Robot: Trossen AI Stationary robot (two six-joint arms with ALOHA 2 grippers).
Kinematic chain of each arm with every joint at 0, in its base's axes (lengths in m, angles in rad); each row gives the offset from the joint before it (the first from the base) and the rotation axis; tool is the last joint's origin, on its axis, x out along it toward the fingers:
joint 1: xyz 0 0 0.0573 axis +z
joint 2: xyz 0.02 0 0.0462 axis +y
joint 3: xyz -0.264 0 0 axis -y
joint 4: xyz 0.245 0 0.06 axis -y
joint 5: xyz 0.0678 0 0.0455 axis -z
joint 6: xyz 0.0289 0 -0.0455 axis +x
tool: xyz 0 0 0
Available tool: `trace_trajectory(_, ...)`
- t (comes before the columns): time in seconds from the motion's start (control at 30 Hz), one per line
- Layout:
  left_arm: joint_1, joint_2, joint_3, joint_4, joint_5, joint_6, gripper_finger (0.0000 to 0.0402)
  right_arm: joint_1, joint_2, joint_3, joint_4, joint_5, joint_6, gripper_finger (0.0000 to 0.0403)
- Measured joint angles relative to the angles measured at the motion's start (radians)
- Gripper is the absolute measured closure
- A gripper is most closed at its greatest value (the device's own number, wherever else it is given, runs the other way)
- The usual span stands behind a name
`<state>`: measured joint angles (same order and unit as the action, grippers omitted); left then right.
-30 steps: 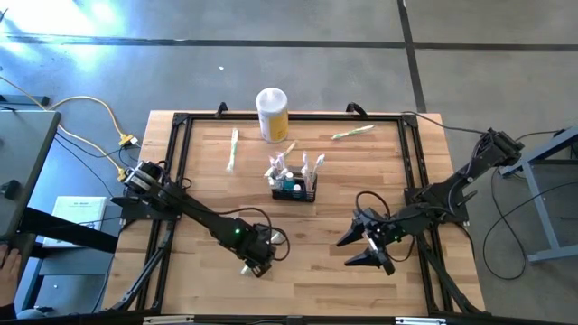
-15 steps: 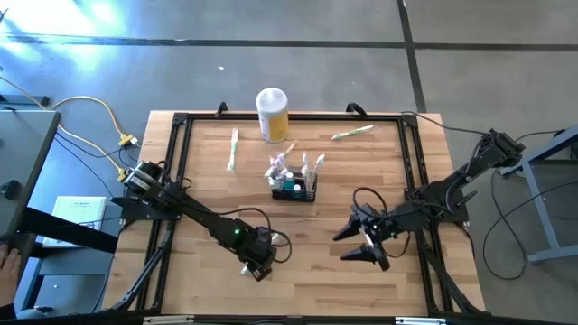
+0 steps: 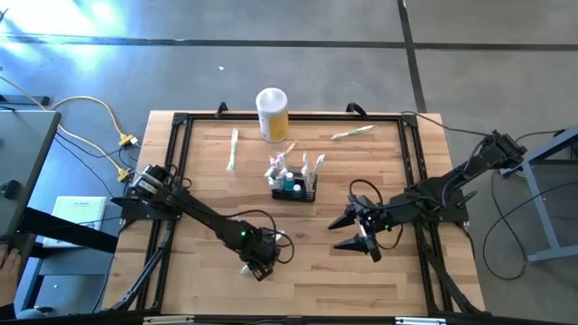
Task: Pick & Place toothbrushing station
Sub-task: Put the bottom green toothbrush into the right section wire organizer
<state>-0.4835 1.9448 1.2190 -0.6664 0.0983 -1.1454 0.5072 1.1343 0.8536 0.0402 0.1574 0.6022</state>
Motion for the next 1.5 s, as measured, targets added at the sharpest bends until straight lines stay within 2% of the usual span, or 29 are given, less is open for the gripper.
trace_trajectory(0.07,0.000,0.001,-0.001,-0.016,0.002,0.025,0.0313,0.000,0.000,0.000,-0.001,-0.001,-0.002,0.0121)
trace_trajectory(0.17,0.001,0.002,-0.002,-0.037,0.008,0.052,0.0378,0.000,0.000,0.000,-0.002,-0.004,-0.003,0.0121)
trace_trajectory(0.2,0.001,0.002,-0.002,-0.039,0.011,0.055,0.0387,0.000,0.000,0.000,-0.002,-0.005,-0.003,0.0121)
trace_trajectory(0.5,-0.001,-0.040,-0.001,-0.087,0.017,0.111,0.0399,0.000,0.000,0.000,-0.002,-0.030,0.041,0.0121)
trace_trajectory(0.67,-0.006,-0.119,0.068,-0.272,-0.019,0.203,0.0400,0.001,0.000,0.000,-0.001,-0.028,0.078,0.0121)
trace_trajectory(0.8,-0.027,-0.180,0.191,-0.468,-0.145,0.275,0.0400,0.001,0.000,0.000,0.003,-0.029,0.169,0.0121)
trace_trajectory(0.97,-0.083,-0.178,0.422,-0.604,-0.320,0.469,0.0400,0.001,0.000,0.000,0.025,-0.042,0.181,0.0121)
trace_trajectory(1.07,-0.130,-0.170,0.548,-0.572,-0.415,0.692,0.0400,0.001,0.000,0.000,0.059,-0.062,0.190,0.0121)
trace_trajectory(1.23,-0.192,-0.170,0.686,-0.477,-0.685,0.981,0.0401,-0.025,0.008,0.000,0.111,-0.094,0.281,0.0121)
trace_trajectory(1.37,-0.198,-0.170,0.726,-0.406,-0.872,1.161,0.0401,-0.060,0.041,0.000,0.179,-0.195,0.394,0.0121)
trace_trajectory(1.5,-0.197,-0.170,0.726,-0.306,-0.946,1.292,0.0401,-0.086,0.093,0.000,0.282,-0.252,0.451,0.0121)
